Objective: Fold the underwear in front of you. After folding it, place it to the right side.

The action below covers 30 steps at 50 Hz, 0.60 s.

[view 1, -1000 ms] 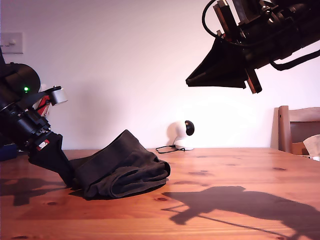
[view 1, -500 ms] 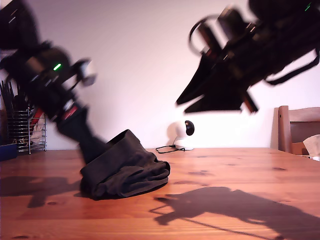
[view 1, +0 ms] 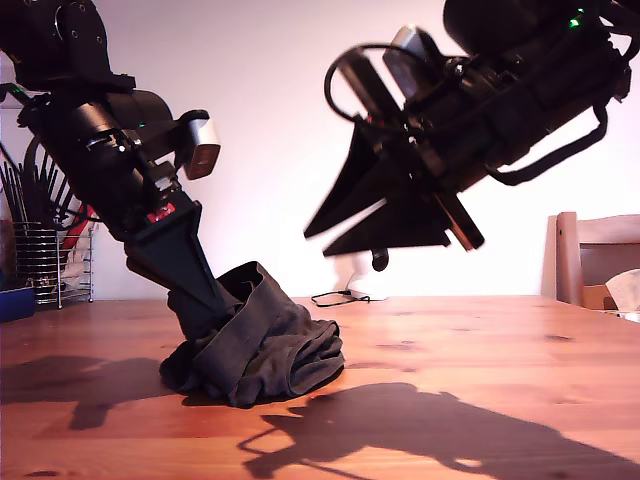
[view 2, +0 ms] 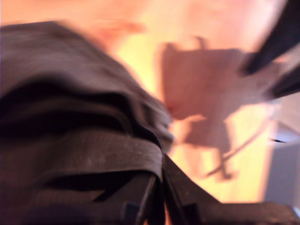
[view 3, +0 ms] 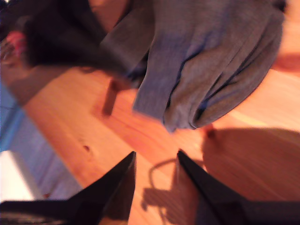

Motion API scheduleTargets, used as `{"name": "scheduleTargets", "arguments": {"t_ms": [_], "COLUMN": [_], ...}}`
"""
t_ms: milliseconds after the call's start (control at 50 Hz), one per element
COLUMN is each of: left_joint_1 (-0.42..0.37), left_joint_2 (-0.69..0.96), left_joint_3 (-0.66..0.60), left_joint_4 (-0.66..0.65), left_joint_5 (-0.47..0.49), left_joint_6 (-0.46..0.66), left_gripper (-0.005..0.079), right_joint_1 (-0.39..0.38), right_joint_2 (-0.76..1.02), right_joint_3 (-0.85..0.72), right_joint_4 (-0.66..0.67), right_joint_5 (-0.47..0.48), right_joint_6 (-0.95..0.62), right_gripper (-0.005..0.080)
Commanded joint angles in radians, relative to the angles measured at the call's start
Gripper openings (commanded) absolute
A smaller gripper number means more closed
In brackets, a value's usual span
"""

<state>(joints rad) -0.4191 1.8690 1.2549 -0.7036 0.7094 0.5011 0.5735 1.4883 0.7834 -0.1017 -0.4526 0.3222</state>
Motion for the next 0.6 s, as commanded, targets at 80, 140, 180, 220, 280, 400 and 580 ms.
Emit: {"name": "scheduleTargets", "arguments": {"t_ms": [80,140,180,220,280,400,580], "left_joint_1": [-0.075,-0.098,-0.113,-0.124,-0.135,-0.142,-0.135], "left_joint_2": [0.084,0.097,0.102,0.101,0.101,0.101,0.1], "left_joint_3": [-0.016,-0.016,-0.016,-0.016,-0.016,-0.015,-0.005], "left_joint_4": [0.019,0.04,0.057,0.071,0.089,0.078,0.045], "left_joint_5": [0.009,0.01,0.011,0.016,0.017,0.018,0.023], "left_joint_6": [-0.033,-0.055,-0.068,-0.078,-0.083,-0.088,-0.093], "left_gripper": [-0.0023,-0.0023,-0.0023,-0.0023,-0.0023,-0.0023,-0.0023], "right_joint_1": [0.011,0.011,0.011,0.014,0.021,0.023,0.037], "right_joint_2": [0.007,0.007,0.007,0.007,0.007,0.008,0.043], "right_joint_3": [0.012,0.012,0.011,0.011,0.011,0.011,0.011], "right_joint_4": [-0.022,-0.06,-0.082,-0.098,-0.111,-0.114,-0.101], "right_joint_5": [0.011,0.019,0.025,0.033,0.052,0.079,0.078], "right_joint_6": [0.045,0.045,0.044,0.042,0.034,0.022,0.04], "right_gripper": [0.0249,0.0249,0.0249,0.0249,0.0249,0.0249,0.0249]}}
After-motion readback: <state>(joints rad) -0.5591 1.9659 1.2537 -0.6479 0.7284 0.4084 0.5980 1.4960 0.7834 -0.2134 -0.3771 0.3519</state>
